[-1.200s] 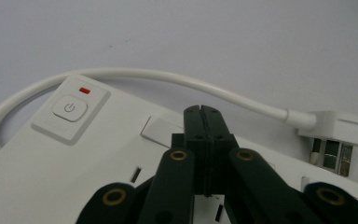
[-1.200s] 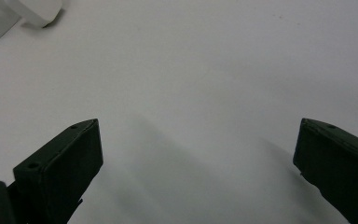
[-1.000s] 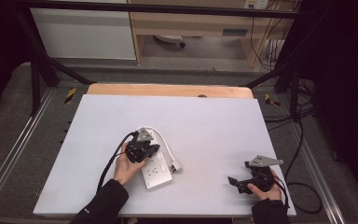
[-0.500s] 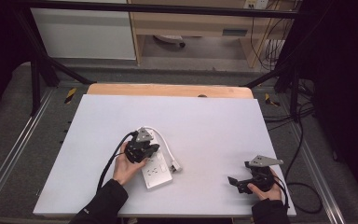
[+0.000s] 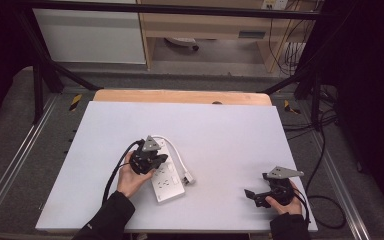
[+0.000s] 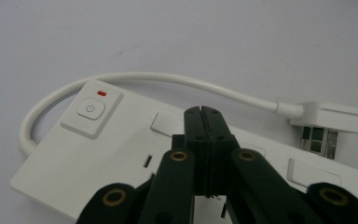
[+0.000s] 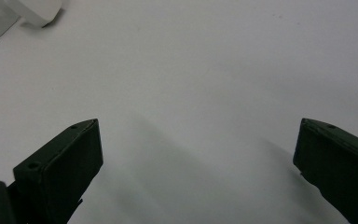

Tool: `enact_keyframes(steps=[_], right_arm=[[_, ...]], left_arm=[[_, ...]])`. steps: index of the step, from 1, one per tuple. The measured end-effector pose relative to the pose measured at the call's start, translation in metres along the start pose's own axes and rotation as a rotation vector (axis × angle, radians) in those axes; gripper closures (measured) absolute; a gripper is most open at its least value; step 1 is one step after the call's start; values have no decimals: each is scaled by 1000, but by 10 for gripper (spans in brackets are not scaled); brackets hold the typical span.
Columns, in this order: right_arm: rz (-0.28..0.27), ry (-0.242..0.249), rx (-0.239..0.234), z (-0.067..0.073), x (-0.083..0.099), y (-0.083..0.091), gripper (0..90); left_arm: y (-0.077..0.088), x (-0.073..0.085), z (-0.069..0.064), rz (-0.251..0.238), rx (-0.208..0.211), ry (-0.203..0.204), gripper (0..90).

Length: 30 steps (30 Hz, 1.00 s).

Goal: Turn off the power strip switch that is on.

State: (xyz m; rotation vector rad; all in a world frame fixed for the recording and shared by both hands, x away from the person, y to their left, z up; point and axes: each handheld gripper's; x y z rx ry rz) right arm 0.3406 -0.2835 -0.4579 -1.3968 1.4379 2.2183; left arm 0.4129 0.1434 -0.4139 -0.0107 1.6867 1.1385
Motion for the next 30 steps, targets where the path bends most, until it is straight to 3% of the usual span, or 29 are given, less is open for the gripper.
enact_keyframes(steps=[10, 14, 16, 18, 19, 24, 30], right_arm=[[0, -2, 0, 1, 0, 0, 18], [-1, -1, 1, 0, 0, 0, 17], [-1, -1, 1, 0, 0, 0, 17], [-2, -1, 0, 0, 0, 0, 17], [-2, -1, 0, 0, 0, 0, 17], [-2, -1, 1, 0, 0, 0, 17], [-2, -2, 0, 0, 0, 0, 17]], left_arm=[[20, 4, 7, -5, -3, 12, 701], [28, 6, 11, -5, -9, 34, 497], [32, 8, 13, -5, -15, 34, 465], [36, 10, 15, 3, -6, 37, 359], [38, 11, 16, 8, -6, 34, 359], [48, 18, 19, 31, -63, 30, 173], [58, 26, 25, 47, -99, 47, 105]])
Point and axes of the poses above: each handheld gripper's, and its own axes: y roughly backward along the jaws, x roughly out of its underside, z roughly to its left
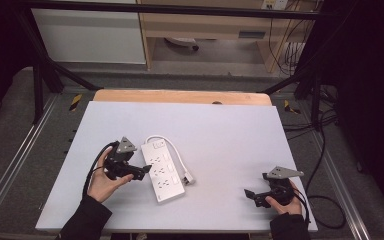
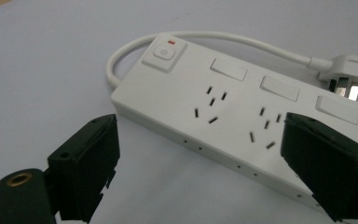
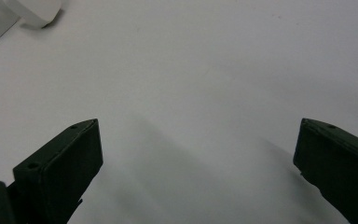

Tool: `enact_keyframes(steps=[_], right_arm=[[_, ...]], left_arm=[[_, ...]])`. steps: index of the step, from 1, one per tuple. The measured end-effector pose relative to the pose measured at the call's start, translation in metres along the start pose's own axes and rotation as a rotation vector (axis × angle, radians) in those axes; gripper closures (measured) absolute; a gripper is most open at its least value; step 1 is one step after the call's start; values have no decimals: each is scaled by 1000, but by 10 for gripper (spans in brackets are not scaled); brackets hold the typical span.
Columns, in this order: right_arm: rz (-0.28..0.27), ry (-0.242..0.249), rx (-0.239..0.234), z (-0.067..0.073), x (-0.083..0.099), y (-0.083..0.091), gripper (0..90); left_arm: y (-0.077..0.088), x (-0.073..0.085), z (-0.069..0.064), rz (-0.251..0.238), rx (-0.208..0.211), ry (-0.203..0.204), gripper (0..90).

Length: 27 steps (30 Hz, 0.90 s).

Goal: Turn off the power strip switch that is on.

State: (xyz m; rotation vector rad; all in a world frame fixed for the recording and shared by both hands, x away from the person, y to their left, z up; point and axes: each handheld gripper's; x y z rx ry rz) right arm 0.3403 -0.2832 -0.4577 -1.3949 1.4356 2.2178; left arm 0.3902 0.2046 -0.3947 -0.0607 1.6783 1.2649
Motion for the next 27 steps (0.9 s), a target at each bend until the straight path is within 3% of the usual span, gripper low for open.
enact_keyframes(steps=[5, 15, 27], right_arm=[[-1, -1, 0, 0, 0, 0, 17], [1, 0, 1, 0, 0, 0, 16], [3, -2, 3, 0, 0, 0, 15]], left_arm=[[8, 10, 4, 7, -30, -2, 77], [24, 34, 13, -23, -40, 21, 73], [30, 66, 16, -36, -56, 45, 73]])
Point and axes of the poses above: each handheld gripper's, and its own axes: y roughly backward along the jaws, x roughly out of its underside, z roughly to its left
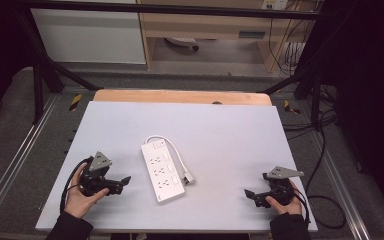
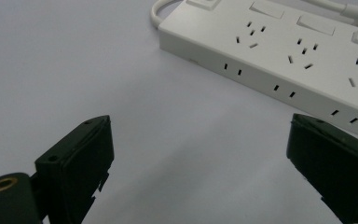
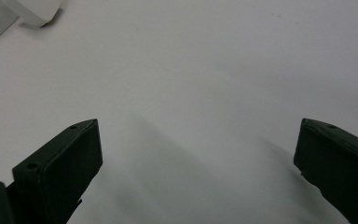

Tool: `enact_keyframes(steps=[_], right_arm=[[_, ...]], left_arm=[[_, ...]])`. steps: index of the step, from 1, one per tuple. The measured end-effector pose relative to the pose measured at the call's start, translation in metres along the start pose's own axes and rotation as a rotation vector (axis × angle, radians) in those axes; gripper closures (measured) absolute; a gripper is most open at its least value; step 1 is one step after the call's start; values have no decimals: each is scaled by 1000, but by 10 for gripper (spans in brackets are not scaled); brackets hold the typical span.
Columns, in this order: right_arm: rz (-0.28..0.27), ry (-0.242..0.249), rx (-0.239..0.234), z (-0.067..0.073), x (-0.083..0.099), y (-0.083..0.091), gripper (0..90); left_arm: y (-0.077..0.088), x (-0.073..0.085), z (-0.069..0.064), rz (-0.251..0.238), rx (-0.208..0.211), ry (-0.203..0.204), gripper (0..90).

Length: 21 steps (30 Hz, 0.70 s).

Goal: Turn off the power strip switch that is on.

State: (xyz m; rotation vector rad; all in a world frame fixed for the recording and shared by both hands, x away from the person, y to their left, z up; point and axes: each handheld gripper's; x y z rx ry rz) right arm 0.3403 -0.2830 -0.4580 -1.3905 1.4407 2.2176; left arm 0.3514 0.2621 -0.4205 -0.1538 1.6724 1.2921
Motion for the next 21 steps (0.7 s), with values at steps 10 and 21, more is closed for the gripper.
enact_keyframes(steps=[10, 21], right_arm=[[4, 2, 0, 0, 0, 0, 15], [-5, -2, -5, -1, 0, 2, 14]], left_arm=[[2, 24, 5, 8, -1, 21, 62], [2, 31, 8, 11, -3, 29, 60]])
Point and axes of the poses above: each handheld gripper's, and its own axes: y roughly backward along the jaws, x roughly out of its underside, z roughly to its left
